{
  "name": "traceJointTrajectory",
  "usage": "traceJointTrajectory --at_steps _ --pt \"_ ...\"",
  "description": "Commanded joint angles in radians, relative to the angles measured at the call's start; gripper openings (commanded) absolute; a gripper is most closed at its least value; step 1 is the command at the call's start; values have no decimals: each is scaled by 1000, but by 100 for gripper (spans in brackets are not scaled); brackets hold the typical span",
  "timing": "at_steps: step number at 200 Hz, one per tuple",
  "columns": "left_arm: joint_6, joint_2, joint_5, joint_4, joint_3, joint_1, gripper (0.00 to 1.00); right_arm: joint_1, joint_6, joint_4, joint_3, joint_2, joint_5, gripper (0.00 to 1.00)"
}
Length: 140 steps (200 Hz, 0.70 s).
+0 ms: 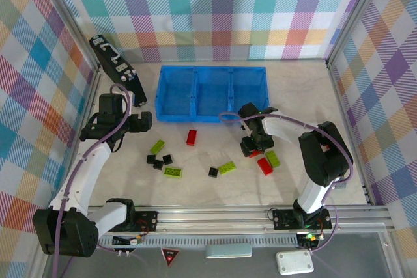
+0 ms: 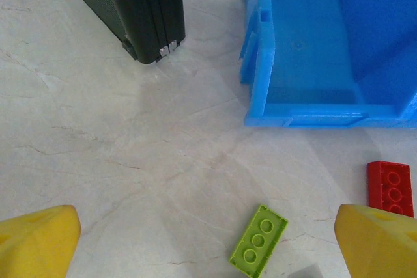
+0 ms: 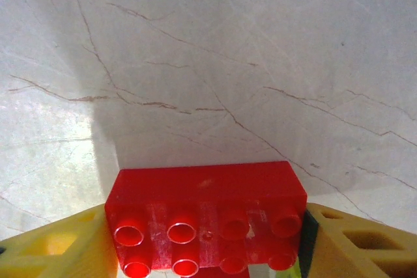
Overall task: Sort the legos into containers by color
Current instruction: Pick up the lego from the center of the table.
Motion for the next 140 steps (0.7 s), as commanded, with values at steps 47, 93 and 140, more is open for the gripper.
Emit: traceJointTrajectory --at_steps 47,93,140 --pt "6 -12 -7 14 -14 -4 100 6 1 -43 29 -37 -4 65" --pt "6 -23 -5 18 -18 -4 100 6 18 -84 86 -66 -20 64" --pt "9 -22 -4 16 -15 -4 100 5 56 -109 183 -79 -29 64"
